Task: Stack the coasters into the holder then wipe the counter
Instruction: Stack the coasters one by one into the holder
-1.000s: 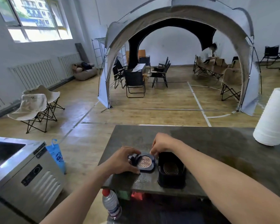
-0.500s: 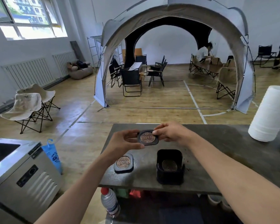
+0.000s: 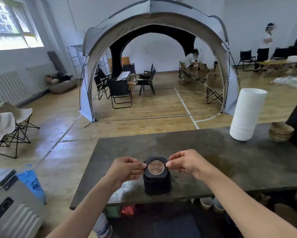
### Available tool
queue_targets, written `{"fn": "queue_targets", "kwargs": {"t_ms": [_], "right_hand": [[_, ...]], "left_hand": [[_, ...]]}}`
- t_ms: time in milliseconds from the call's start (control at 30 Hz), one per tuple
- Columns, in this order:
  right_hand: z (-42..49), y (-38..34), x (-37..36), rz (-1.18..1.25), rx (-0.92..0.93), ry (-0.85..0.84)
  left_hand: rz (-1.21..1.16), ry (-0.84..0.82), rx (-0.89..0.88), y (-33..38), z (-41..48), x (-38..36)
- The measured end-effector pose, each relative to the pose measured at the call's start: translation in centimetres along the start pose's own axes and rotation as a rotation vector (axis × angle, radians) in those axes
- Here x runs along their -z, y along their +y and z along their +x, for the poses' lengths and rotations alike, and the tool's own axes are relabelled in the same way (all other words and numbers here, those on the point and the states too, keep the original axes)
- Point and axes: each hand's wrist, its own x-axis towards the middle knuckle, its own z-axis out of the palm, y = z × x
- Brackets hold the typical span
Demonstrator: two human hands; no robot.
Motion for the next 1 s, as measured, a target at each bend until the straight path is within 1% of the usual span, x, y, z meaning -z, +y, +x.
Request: {"fn": "queue_targets", "kwargs": {"t_ms": [100,167,267,400,500,600,667,767,833,867,933,1000], "right_hand": [[0.2,0.9,-0.4,-0.006,-0.014,0.047],[0.3,0.9,-0.5,-0.051,-0.018,0.098],[0.2,0.8,-0.6,-0.089,-0.061,0.117],[0.3,1.2,-0.9,-0.155,-0.089,0.130],[0.6,1.6,-1.0,-0.226,-0.088,0.148],[0.5,1.2,-0.8,-0.368,-0.023,0.128],[0.5,0.2,-0.5,-0.477,0.041,0.110],[0.6,-2.6,-1.1,-0.639,0.224,0.210],[0.6,-4.4,-3.2,-0.638,0.354,0.236],[0.6,-5.1,-4.7,-0.627,0.409,0.199],[1.0,-5.9,-8.2,-0.610,0.456,0.043],[1.9,-5.7,-11.6,-0.645,0.399,-0.115]], "left_hand": [[0.029,0.032,-0.018,-0.4,0.1,-0.1],[0.074,0.042,-0.013,-0.4,0.1,-0.3],[0.169,0.077,0.005,-0.7,-0.1,-0.4],[0.269,0.058,0.060,-1.1,-0.3,-0.2],[0.286,0.051,0.081,-1.1,-0.2,-0.3],[0.312,0.061,0.067,-0.9,-0.3,0.0],[0.330,0.100,0.014,-0.7,-0.4,1.0],[0.371,0.265,-0.134,0.0,-0.5,3.9],[0.475,0.370,-0.206,0.0,-0.4,6.3],[0.540,0.395,-0.215,-0.3,-0.4,7.5],[0.718,0.363,-0.192,-0.9,-0.6,9.3],[0.857,0.260,-0.156,-1.8,-1.0,10.5]]}}
